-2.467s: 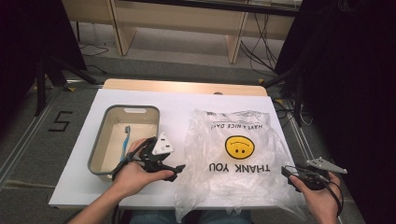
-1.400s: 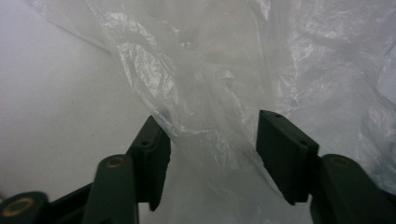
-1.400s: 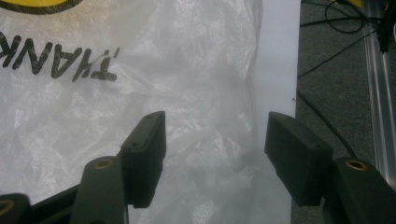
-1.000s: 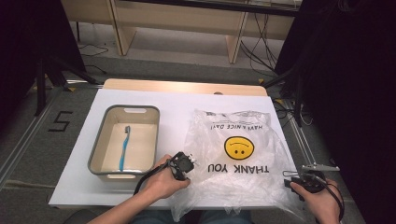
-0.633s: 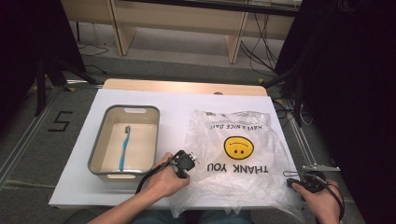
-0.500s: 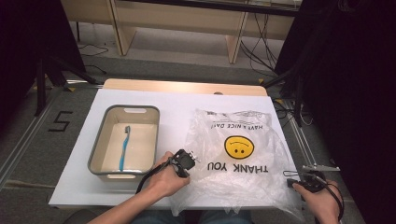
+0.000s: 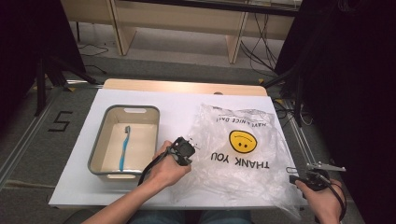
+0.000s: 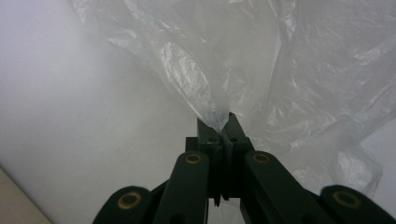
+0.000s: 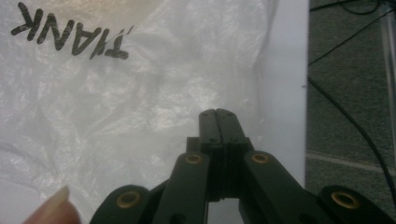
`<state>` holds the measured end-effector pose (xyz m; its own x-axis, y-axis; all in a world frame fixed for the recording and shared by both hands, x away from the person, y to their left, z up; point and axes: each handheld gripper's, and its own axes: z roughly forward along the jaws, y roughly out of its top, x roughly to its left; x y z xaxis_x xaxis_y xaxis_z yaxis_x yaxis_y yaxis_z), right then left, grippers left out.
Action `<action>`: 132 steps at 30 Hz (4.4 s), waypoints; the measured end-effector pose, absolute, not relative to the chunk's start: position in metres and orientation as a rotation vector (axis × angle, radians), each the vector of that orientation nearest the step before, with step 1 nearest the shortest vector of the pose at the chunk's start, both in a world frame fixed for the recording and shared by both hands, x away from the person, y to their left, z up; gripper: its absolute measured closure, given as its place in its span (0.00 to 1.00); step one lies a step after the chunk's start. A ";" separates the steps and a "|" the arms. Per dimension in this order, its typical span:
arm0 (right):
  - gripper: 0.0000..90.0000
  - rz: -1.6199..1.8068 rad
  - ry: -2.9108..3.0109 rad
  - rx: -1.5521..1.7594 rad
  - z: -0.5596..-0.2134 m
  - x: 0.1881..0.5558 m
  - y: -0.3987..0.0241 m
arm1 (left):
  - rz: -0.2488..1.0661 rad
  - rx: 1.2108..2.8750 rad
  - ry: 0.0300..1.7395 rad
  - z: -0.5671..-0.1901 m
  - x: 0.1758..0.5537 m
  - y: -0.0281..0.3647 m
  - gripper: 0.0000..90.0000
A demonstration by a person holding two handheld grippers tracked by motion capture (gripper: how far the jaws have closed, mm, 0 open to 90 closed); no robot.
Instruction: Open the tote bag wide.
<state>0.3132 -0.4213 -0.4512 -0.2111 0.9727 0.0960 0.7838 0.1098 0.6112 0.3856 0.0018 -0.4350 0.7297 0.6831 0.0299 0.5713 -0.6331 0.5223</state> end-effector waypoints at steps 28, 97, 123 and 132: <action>1.00 0.728 2.150 1.722 -0.456 0.313 -0.412 | 0.355 2.342 1.053 -0.427 0.421 0.007 0.99; 0.58 0.985 2.244 1.341 -0.434 0.310 -0.333 | 0.608 2.057 1.041 -0.387 0.470 0.027 0.36; 0.45 1.060 2.304 1.132 -0.431 0.344 -0.284 | 0.488 2.215 0.788 -0.424 0.369 0.015 0.36; 0.47 1.049 2.359 1.078 -0.433 0.359 -0.263 | 0.449 2.263 0.725 -0.448 0.342 0.011 0.37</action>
